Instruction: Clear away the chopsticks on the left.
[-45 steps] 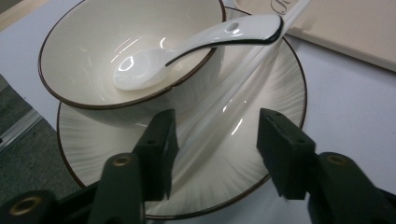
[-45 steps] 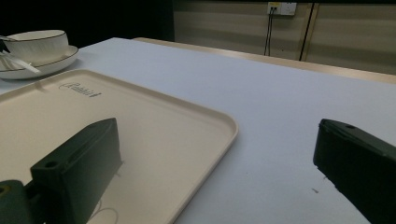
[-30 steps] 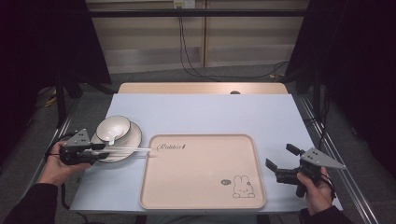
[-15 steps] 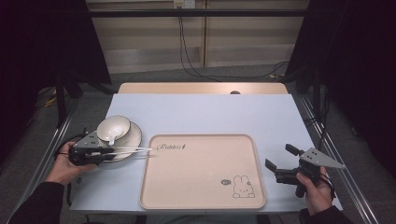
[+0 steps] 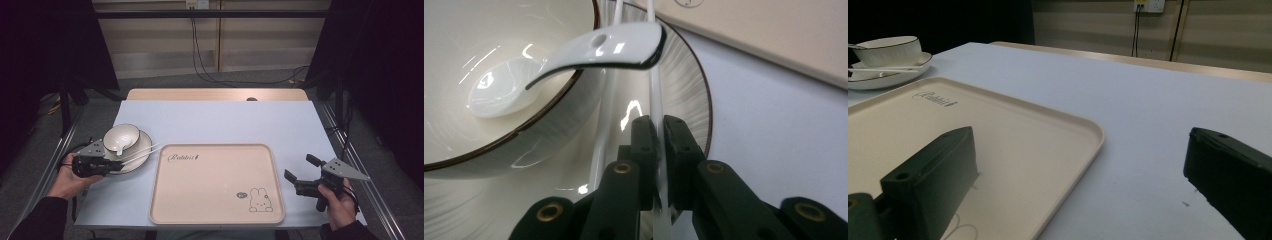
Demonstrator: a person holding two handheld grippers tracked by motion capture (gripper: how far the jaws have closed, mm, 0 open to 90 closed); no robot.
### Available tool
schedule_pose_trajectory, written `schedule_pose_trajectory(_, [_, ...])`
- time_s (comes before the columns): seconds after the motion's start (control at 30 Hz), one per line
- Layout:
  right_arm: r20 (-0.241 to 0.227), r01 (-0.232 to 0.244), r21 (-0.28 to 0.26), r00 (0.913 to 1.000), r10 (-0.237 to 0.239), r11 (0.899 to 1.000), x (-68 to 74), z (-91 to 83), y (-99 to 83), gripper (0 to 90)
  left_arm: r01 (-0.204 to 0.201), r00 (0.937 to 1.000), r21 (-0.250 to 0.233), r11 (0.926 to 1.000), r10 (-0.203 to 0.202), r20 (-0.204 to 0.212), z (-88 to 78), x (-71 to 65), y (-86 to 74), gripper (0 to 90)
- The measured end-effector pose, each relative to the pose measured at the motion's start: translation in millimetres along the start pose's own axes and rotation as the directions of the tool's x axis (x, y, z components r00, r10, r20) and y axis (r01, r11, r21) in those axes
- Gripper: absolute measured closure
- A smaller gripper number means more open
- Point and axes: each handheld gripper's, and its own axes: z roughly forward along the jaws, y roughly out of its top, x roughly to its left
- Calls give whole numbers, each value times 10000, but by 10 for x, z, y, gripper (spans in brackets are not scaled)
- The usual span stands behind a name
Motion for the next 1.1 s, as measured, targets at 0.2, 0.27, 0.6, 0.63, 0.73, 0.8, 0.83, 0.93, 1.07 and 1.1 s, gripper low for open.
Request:
schedule_pose_trajectory(0.2, [31, -25, -26, 10000, 25, 10000, 1, -1, 1, 6, 522, 9985, -118, 9986, -520, 173, -53, -57, 51, 844])
schedule_pose_trajectory(0.27, [20, -11, -17, 10000, 11, 10000, 0, -2, 2, 6, 761, 9968, -219, 9969, -755, 244, -72, -72, 60, 844])
schedule_pose_trajectory(0.6, [-6, 11, -61, 10000, -11, 10000, -3, -3, 3, 6, 1900, 9817, -511, 9805, -1891, 221, -168, -233, 74, 844])
schedule_pose_trajectory(0.63, [-9, 7, -61, 10000, -7, 10000, -3, -2, 3, 6, 1914, 9814, -542, 9800, -1903, 233, -174, -256, 73, 844])
schedule_pose_trajectory(0.73, [-26, -54, -92, 10000, 54, 9999, 3, 5, 2, 6, 2245, 9745, -550, 9729, -2241, 137, -188, -341, 76, 844])
schedule_pose_trajectory(0.8, [-34, -43, -101, 10000, 43, 9999, 2, 6, 3, 6, 2451, 9695, -652, 9673, -2445, 175, -198, -402, 84, 844])
schedule_pose_trajectory(0.83, [-32, -56, -72, 10000, 56, 10000, 2, 6, 3, 6, 2516, 9678, -704, 9653, -2510, 176, -201, -433, 93, 844])
schedule_pose_trajectory(0.93, [-34, -90, -49, 10000, 90, 9999, 7, 10, 5, 6, 2953, 9552, -945, 9507, -2958, 94, -226, -526, 124, 844])
schedule_pose_trajectory(1.07, [-15, -217, -157, 9998, 217, 9996, 14, 18, 9, 6, 3499, 9352, -1183, 9293, -3539, -136, -286, -633, 171, 844])
schedule_pose_trajectory(1.1, [-61, -132, -126, 9999, 131, 9998, 11, 18, 8, 6, 3499, 9352, -1183, 9293, -3539, -136, -286, -633, 171, 844])
